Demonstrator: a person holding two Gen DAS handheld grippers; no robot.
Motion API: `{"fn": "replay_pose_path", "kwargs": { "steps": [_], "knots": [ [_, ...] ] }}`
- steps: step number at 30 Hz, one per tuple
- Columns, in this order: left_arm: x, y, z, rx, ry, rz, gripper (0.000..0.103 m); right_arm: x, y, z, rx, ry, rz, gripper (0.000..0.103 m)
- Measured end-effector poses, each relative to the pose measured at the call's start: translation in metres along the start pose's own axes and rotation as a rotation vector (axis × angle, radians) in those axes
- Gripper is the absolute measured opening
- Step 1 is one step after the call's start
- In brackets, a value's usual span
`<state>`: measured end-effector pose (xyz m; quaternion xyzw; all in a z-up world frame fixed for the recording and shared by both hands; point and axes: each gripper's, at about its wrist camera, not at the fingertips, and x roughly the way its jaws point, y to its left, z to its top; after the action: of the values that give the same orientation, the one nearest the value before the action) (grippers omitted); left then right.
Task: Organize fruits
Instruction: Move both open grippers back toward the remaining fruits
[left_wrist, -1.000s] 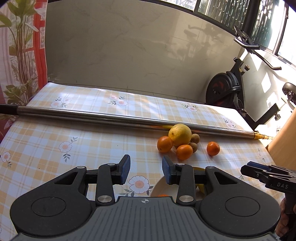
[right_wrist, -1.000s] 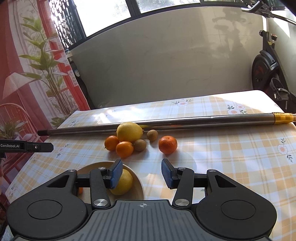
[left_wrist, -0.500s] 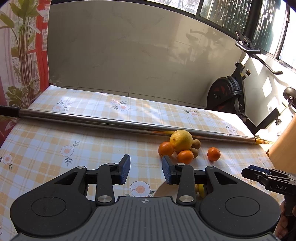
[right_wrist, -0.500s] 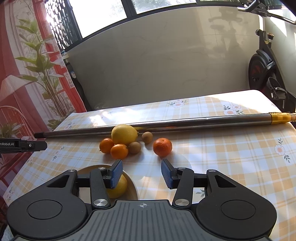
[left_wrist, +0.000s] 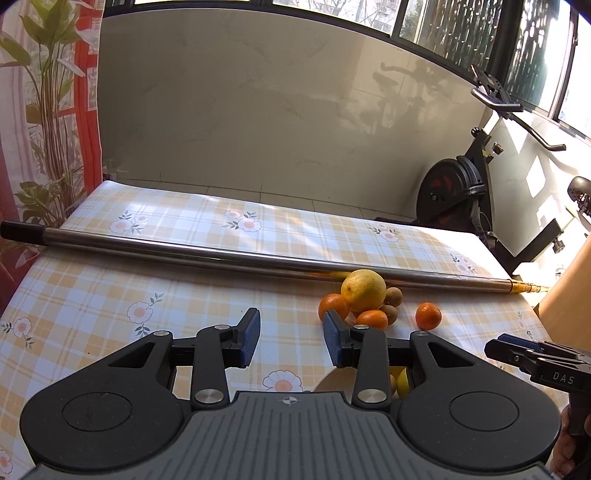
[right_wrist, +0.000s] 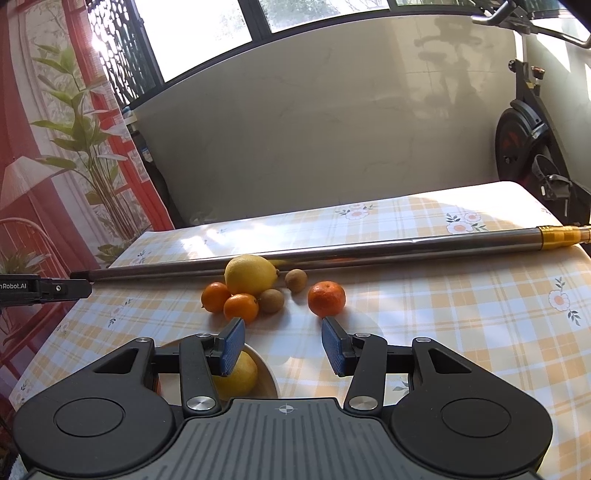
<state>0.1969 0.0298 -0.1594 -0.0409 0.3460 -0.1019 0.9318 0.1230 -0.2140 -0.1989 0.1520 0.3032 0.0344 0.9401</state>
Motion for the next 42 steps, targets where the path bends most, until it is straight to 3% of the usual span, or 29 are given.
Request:
{"fn": "replay_pose_path", "kwargs": {
  "steps": [17, 21, 26, 32, 37, 42],
  "knots": [
    [0.009, -0.011, 0.009, 0.03, -0.001, -0.005, 0.04, 0.003, -0.009, 0.002, 0.018, -0.006, -0.007, 0.044],
    [0.013, -0.012, 0.009, 0.038, 0.002, -0.003, 0.046, 0.006, -0.012, 0.003, 0.012, -0.001, -0.008, 0.044],
    [0.023, -0.016, 0.01, 0.057, 0.016, -0.005, 0.047, 0.012, -0.014, 0.003, 0.011, 0.006, -0.006, 0.044],
    [0.049, -0.023, 0.014, 0.085, 0.049, -0.041, 0.047, 0.021, -0.017, 0.005, 0.005, 0.015, -0.006, 0.043],
    [0.093, -0.023, 0.017, 0.039, 0.125, -0.077, 0.046, 0.027, -0.022, 0.004, 0.012, 0.027, -0.016, 0.044],
    [0.125, -0.022, 0.015, 0.028, 0.139, -0.095, 0.046, 0.035, -0.032, 0.001, 0.033, 0.042, -0.024, 0.044]
  ]
}}
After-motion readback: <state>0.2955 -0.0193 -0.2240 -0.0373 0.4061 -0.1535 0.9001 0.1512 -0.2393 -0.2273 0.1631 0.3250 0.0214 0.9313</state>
